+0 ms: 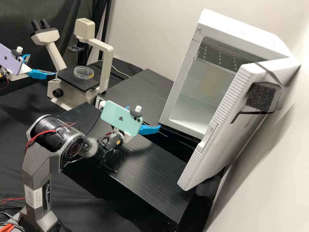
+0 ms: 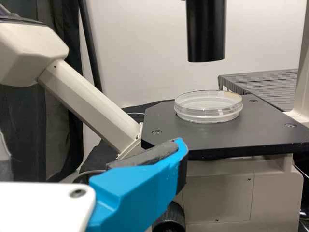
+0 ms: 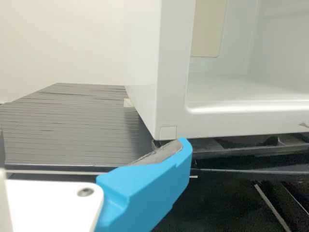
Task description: Move the petri dish to the bench.
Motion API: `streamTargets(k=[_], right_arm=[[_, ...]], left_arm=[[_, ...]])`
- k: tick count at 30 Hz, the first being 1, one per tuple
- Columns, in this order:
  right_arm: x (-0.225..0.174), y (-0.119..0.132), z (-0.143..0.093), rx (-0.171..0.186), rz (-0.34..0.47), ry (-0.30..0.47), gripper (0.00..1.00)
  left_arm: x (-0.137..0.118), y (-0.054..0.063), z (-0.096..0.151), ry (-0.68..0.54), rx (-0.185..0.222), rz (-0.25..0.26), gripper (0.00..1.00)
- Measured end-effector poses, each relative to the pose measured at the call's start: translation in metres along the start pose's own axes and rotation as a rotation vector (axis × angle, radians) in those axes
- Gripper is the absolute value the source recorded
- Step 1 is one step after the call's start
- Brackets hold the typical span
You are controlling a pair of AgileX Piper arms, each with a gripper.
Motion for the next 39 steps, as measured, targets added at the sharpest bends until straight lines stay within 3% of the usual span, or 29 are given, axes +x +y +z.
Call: streamTargets(k=[10, 17, 22, 30, 33, 39], right_arm=[[-0.001, 0.000, 0.000, 0.000, 0.003, 0.003, 1.00], [-0.024, -0.008, -0.005, 0.001, -0.014, 0.034, 1.00], [-0.046, -0.021, -0.032, 0.014, -0.040, 0.156, 1.00], [-0.066, -0.050, -0.083, -0.035, -0.139, 0.349, 1.00], [-0.066, -0.056, -0.101, -0.044, -0.148, 0.390, 1.00], [-0.056, -0.066, -0.139, -0.026, -0.146, 0.456, 1.00]], left_arm=[[0.000, 0.000, 0.000, 0.000, 0.000, 0.000, 1.00], [0.000, 0.000, 0.000, 0.000, 0.000, 0.000, 1.00], [0.000, 0.000, 0.000, 0.000, 0.000, 0.000, 1.00], [0.000, 0.000, 0.000, 0.000, 0.000, 0.000, 1.00], [0.000, 0.000, 0.000, 0.000, 0.000, 0.000, 1.00], [0.000, 0.000, 0.000, 0.000, 0.000, 0.000, 1.00]])
